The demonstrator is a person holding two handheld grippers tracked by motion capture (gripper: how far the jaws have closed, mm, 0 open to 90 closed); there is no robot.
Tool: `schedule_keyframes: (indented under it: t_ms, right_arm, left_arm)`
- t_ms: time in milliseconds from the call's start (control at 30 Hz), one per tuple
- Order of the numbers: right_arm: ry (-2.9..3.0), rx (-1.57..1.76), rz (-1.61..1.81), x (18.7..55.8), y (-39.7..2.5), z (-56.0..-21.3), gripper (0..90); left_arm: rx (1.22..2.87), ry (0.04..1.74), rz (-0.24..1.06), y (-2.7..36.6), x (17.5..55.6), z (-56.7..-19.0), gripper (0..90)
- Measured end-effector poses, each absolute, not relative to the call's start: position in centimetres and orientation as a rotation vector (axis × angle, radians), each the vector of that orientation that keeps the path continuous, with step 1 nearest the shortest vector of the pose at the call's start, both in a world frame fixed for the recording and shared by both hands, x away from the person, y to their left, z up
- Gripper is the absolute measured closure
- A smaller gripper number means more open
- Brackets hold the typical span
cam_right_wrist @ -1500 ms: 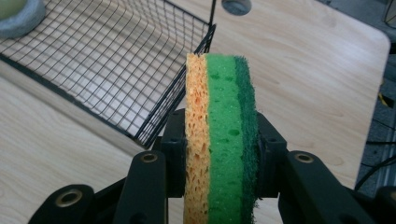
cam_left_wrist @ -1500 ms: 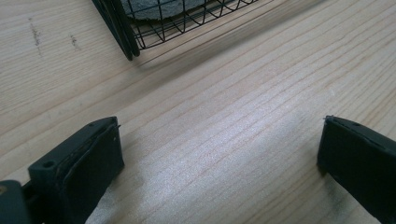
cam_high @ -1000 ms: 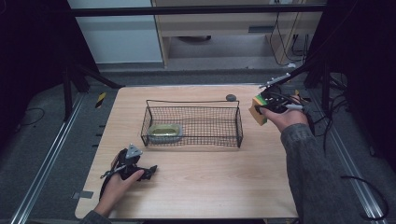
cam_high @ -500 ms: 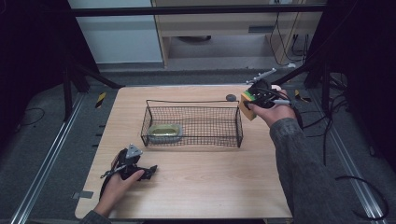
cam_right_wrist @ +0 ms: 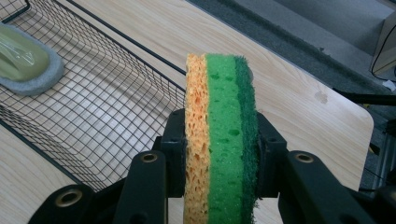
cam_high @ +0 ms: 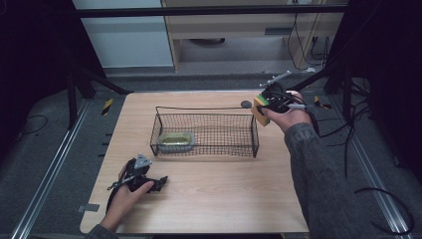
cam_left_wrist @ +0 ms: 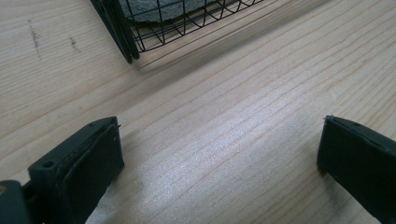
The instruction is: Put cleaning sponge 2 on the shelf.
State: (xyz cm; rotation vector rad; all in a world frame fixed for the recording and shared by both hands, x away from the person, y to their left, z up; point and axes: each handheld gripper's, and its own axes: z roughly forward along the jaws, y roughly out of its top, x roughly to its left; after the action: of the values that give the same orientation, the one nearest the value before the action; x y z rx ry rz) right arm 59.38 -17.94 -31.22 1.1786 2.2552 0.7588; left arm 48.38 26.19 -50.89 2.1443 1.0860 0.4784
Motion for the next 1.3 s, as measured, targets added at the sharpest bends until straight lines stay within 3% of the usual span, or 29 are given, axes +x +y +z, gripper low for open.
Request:
schedule_keyframes:
  t_ms: [1300]
  right_arm:
    - [2.364,1.11,0.792,61.5,-14.4,-34.1,64.1]
  left_arm:
    - [2.143,1.086,0.479,26.1,48.5,-50.9,0.0]
